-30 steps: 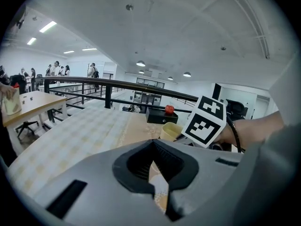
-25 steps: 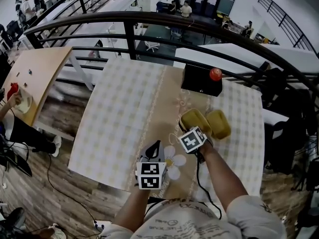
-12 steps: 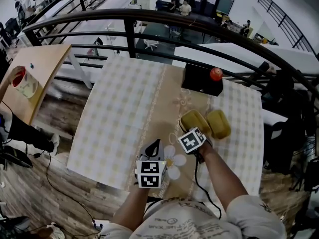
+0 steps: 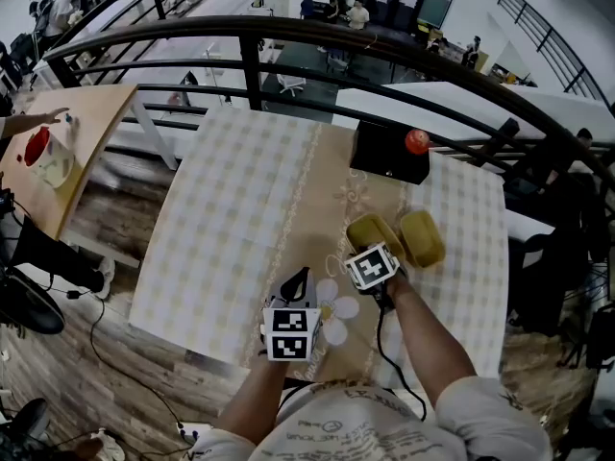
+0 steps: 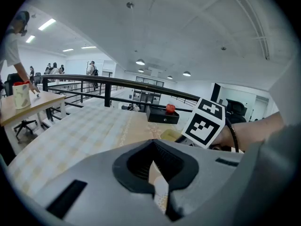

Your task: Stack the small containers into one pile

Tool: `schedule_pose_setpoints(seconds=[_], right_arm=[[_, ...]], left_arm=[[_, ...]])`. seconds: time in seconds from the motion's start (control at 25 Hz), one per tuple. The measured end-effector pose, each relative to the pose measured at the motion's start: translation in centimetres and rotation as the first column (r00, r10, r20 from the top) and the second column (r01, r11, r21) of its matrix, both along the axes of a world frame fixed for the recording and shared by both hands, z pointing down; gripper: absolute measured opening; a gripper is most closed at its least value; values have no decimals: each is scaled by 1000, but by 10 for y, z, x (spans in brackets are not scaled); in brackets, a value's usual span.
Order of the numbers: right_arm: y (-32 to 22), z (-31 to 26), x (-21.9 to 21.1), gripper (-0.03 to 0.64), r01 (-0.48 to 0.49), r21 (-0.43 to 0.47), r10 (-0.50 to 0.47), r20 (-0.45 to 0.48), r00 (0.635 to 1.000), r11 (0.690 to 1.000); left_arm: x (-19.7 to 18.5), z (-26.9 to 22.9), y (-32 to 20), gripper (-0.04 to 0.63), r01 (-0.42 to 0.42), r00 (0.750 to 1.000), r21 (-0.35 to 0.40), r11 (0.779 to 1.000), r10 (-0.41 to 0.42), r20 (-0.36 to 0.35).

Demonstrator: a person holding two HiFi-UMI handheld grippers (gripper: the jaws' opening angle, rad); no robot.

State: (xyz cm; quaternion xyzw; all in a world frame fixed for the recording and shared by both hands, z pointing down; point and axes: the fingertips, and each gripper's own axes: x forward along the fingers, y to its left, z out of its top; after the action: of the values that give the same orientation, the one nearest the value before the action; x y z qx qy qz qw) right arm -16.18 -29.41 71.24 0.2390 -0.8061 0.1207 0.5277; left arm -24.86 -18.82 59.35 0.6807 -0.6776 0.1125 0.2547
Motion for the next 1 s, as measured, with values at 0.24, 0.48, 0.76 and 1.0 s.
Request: schedule_pose_setpoints(seconds=[0.24,0.48,0.76,1.0], right_arm=[[1,-12,-2,123,-10,34,8,53,999,999],[-5,-46,11,3,-126,110,101,214,972,986],[-4,-89,34,2,-266,223,180,342,922,938],[1,-129,48,2,-377,287,222,453,863,881]], left_arm=[[4,-6,0,5,-12,1000,4,1000,12,-4],[15,-12,-4,5,-32,999,15,999,32,3],[27,-31,-10,5,-83,996,40,996,82,18],[33,-45,-18,5,-136,990,58,989,134,38]])
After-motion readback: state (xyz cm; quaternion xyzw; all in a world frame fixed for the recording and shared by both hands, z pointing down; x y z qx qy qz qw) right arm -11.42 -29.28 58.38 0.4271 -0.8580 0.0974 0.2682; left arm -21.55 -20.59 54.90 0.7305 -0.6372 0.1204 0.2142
